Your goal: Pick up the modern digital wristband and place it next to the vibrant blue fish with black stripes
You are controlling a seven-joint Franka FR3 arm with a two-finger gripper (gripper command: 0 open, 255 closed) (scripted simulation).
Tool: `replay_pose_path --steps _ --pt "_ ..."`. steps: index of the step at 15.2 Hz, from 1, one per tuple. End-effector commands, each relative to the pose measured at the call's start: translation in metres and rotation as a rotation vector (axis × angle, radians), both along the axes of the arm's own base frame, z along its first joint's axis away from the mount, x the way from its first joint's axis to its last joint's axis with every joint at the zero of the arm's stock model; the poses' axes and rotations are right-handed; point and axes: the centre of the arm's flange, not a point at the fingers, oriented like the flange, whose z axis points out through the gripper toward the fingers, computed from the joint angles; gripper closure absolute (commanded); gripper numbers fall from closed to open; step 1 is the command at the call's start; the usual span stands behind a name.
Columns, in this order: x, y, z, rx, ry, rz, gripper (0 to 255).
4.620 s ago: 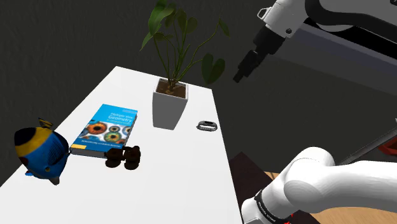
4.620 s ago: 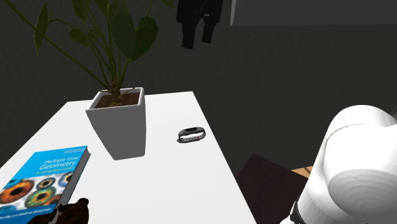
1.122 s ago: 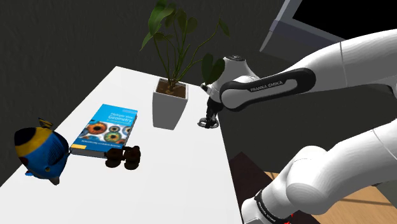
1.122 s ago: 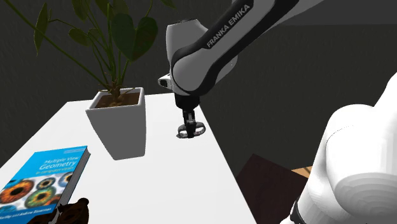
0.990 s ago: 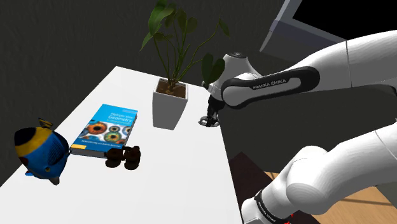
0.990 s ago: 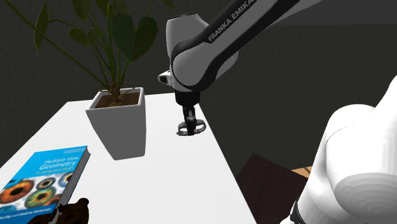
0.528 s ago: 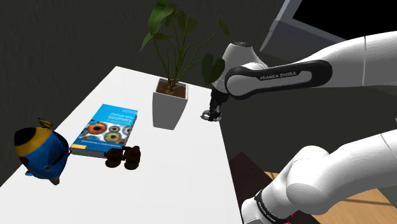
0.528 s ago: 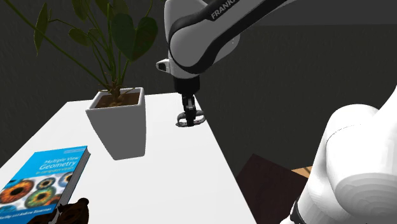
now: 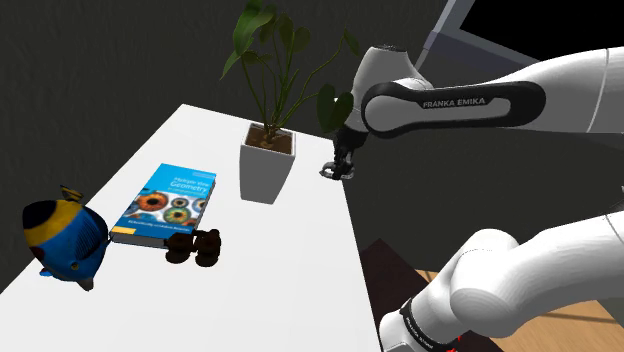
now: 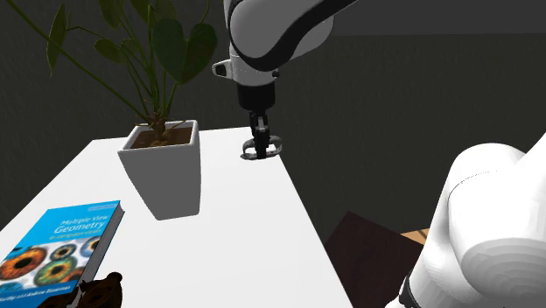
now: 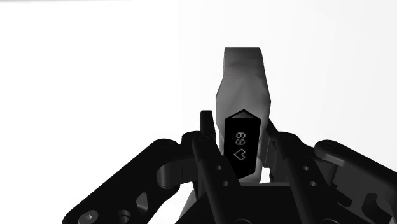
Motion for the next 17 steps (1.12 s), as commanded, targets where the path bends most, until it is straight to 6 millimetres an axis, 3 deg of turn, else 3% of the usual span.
replay_pose_path --steps 1,15,17 --pt "0.0 0.0 0.011 0.0 0.0 0.0 255" --pt "0.0 0.0 0.084 0.0 0.0 0.0 255" --pt "-0.002 0.026 0.084 0.0 0.0 0.0 255"
